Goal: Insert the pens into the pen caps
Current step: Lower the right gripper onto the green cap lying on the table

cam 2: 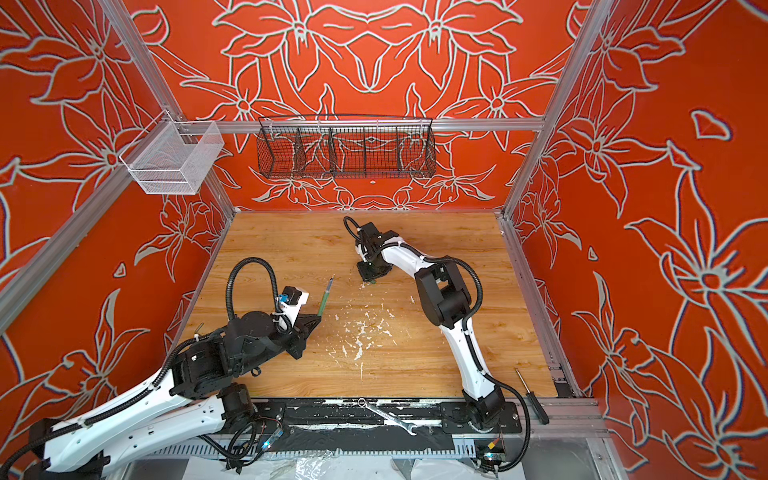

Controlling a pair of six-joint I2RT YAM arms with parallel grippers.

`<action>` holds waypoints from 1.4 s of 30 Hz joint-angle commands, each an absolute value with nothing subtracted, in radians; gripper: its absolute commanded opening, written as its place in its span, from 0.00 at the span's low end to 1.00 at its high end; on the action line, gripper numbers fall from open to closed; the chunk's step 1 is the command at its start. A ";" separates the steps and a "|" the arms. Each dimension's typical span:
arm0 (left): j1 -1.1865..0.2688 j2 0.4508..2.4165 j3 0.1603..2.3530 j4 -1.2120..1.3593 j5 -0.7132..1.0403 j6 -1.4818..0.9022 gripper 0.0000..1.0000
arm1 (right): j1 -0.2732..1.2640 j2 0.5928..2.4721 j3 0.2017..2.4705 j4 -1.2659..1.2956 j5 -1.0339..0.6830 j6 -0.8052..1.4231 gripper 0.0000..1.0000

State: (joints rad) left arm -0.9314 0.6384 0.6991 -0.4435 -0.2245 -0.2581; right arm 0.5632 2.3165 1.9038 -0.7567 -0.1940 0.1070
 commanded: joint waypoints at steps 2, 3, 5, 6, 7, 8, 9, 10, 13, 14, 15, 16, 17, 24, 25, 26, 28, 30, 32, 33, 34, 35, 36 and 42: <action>-0.937 0.629 0.717 -0.437 -0.231 -0.250 0.00 | 0.571 2.289 1.857 -0.769 -0.176 0.131 0.33; -0.937 0.630 0.718 -0.439 -0.232 -0.247 0.00 | 0.571 2.279 1.840 -0.761 -0.170 0.139 0.32; -0.937 0.627 0.717 -0.440 -0.233 -0.246 0.00 | 0.571 2.253 1.797 -0.750 -0.157 0.153 0.30; -0.937 0.626 0.717 -0.438 -0.232 -0.245 0.00 | 0.571 2.236 1.775 -0.744 -0.146 0.167 0.29; -0.937 0.623 0.716 -0.435 -0.231 -0.245 0.00 | 0.571 2.220 1.752 -0.739 -0.137 0.180 0.28; -0.937 0.622 0.714 -0.430 -0.229 -0.245 0.00 | 0.571 2.204 1.731 -0.737 -0.129 0.197 0.28; -0.937 0.622 0.711 -0.427 -0.228 -0.245 0.00 | 0.572 2.183 1.702 -0.729 -0.126 0.215 0.27; -0.937 0.620 0.709 -0.423 -0.227 -0.244 0.00 | 0.574 2.157 1.665 -0.715 -0.129 0.236 0.26; -0.937 0.621 0.700 -0.421 -0.236 -0.245 0.00 | 0.581 2.079 1.552 -0.659 -0.127 0.295 0.23; -0.937 0.621 0.699 -0.423 -0.239 -0.244 0.00 | 0.586 2.057 1.520 -0.640 -0.129 0.305 0.23; -0.937 0.621 0.697 -0.426 -0.241 -0.245 0.00 | 0.593 2.036 1.493 -0.624 -0.132 0.308 0.23; -0.937 0.619 0.696 -0.429 -0.244 -0.245 0.00 | 0.599 2.019 1.475 -0.616 -0.133 0.305 0.23; -0.937 0.618 0.698 -0.432 -0.245 -0.244 0.00 | 0.603 2.007 1.470 -0.617 -0.132 0.301 0.26; -0.937 0.614 0.704 -0.437 -0.260 -0.242 0.00 | 0.607 1.986 1.543 -0.634 -0.091 0.163 0.45; -0.937 0.611 0.702 -0.434 -0.261 -0.242 0.00 | 0.605 2.006 1.576 -0.646 -0.080 0.131 0.46; -0.937 0.610 0.701 -0.434 -0.260 -0.245 0.00 | 0.604 2.032 1.614 -0.664 -0.082 0.106 0.47; -0.937 0.609 0.703 -0.441 -0.256 -0.251 0.00 | 0.597 2.103 1.708 -0.706 -0.107 0.052 0.47; -0.937 0.608 0.707 -0.453 -0.257 -0.257 0.00 | 0.589 2.160 1.786 -0.732 -0.142 0.025 0.46; -0.937 0.605 0.707 -0.460 -0.258 -0.261 0.00 | 0.578 2.207 1.853 -0.752 -0.179 0.015 0.44; -0.937 0.604 0.705 -0.460 -0.261 -0.265 0.00 | 0.569 2.230 1.888 -0.769 -0.213 0.004 0.43; -0.937 0.602 0.701 -0.460 -0.259 -0.267 0.00 | 0.562 2.252 1.919 -0.785 -0.235 -0.002 0.42; -0.937 0.600 0.700 -0.460 -0.259 -0.267 0.00 | 0.556 2.268 1.942 -0.800 -0.257 -0.015 0.42; -0.937 0.600 0.699 -0.462 -0.258 -0.268 0.00 | 0.550 2.284 1.967 -0.819 -0.290 -0.037 0.42; -0.937 0.609 0.712 -0.480 -0.257 -0.266 0.00 | 0.499 2.346 2.044 -0.888 -0.371 -0.105 0.42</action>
